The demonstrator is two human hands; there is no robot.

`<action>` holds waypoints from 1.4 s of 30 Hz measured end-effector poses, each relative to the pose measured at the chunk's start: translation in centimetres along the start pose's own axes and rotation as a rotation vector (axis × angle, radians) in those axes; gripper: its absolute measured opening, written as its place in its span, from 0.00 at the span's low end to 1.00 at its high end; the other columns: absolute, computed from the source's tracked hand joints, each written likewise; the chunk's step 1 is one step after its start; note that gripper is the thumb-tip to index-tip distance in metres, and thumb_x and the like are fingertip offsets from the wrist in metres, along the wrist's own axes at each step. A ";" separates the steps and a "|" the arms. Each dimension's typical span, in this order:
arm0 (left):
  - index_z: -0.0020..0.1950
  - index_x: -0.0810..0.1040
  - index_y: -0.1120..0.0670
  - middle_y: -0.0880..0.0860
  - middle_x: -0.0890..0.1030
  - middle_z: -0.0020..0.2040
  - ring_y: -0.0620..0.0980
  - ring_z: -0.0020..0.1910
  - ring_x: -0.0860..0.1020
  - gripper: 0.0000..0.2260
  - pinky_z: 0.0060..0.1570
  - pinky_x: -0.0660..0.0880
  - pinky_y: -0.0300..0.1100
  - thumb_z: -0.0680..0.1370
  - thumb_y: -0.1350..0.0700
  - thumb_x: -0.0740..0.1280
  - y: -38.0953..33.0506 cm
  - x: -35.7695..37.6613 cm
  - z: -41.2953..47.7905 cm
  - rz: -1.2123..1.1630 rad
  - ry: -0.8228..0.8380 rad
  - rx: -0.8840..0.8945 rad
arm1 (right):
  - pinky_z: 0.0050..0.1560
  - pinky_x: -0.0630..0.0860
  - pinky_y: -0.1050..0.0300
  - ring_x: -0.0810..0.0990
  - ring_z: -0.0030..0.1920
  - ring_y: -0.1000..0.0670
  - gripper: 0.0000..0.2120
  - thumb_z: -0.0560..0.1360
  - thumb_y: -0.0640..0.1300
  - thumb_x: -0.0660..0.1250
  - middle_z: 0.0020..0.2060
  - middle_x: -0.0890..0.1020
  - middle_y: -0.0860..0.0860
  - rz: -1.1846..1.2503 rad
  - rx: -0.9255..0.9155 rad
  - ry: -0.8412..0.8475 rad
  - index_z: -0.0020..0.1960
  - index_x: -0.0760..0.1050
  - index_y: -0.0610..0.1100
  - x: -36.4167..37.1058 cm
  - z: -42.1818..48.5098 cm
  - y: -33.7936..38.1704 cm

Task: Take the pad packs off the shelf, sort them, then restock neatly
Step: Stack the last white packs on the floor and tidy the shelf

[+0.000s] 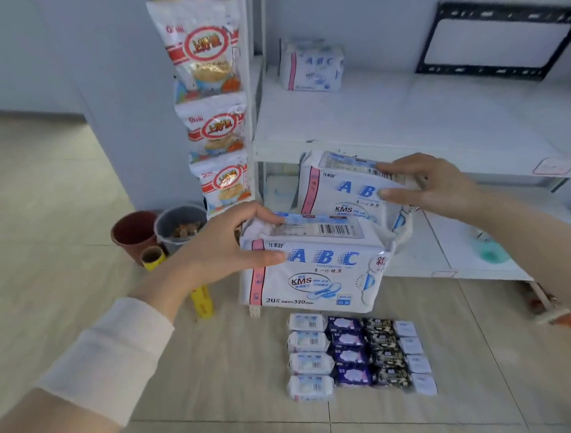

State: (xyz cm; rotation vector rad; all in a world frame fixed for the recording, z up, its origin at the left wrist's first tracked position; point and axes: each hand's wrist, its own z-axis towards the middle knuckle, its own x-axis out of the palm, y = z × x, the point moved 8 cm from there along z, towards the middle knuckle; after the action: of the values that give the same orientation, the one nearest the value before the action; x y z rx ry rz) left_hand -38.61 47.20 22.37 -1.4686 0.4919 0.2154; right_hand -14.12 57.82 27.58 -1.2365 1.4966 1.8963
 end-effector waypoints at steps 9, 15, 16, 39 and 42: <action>0.54 0.75 0.43 0.40 0.75 0.55 0.39 0.54 0.76 0.23 0.49 0.77 0.39 0.60 0.42 0.72 -3.8 0.5 7.5 0.084 -0.046 0.055 | 0.57 0.62 0.63 0.69 0.57 0.55 0.23 0.70 0.54 0.70 0.60 0.73 0.52 -0.048 -0.060 0.002 0.64 0.72 0.55 -5.6 5.8 -2.2; 0.51 0.75 0.38 0.37 0.76 0.55 0.36 0.52 0.77 0.21 0.47 0.77 0.37 0.59 0.41 0.73 -5.3 -0.4 14.4 0.089 -0.132 0.034 | 0.55 0.62 0.62 0.68 0.56 0.55 0.23 0.70 0.53 0.70 0.58 0.72 0.53 -0.079 -0.136 -0.007 0.64 0.73 0.54 -9.7 13.9 -4.4; 0.51 0.75 0.39 0.37 0.76 0.55 0.36 0.52 0.77 0.21 0.45 0.77 0.35 0.60 0.42 0.72 -5.6 -0.7 15.5 0.105 -0.153 0.030 | 0.54 0.62 0.62 0.68 0.55 0.55 0.23 0.70 0.53 0.71 0.59 0.73 0.52 -0.075 -0.146 -0.010 0.64 0.74 0.54 -10.1 15.3 -4.7; 0.52 0.75 0.39 0.35 0.75 0.58 0.36 0.59 0.73 0.25 0.61 0.72 0.45 0.56 0.41 0.73 0.3 -6.9 35.0 0.119 -0.217 0.037 | 0.63 0.61 0.62 0.66 0.67 0.51 0.23 0.68 0.54 0.73 0.68 0.69 0.52 -0.070 -0.178 0.059 0.62 0.73 0.59 -6.0 39.6 -6.2; 0.53 0.76 0.41 0.38 0.75 0.61 0.39 0.59 0.75 0.26 0.57 0.76 0.46 0.56 0.43 0.74 1.3 -7.4 36.4 0.094 -0.213 0.036 | 0.60 0.61 0.64 0.67 0.66 0.53 0.24 0.67 0.52 0.73 0.67 0.69 0.53 -0.013 -0.174 0.075 0.62 0.74 0.58 -5.0 41.2 -6.2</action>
State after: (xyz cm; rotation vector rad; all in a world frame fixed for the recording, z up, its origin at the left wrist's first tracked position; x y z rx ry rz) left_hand -38.92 84.28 25.46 -1.3709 0.3893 0.4307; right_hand -22.43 98.90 29.36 -1.4047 1.3804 2.0272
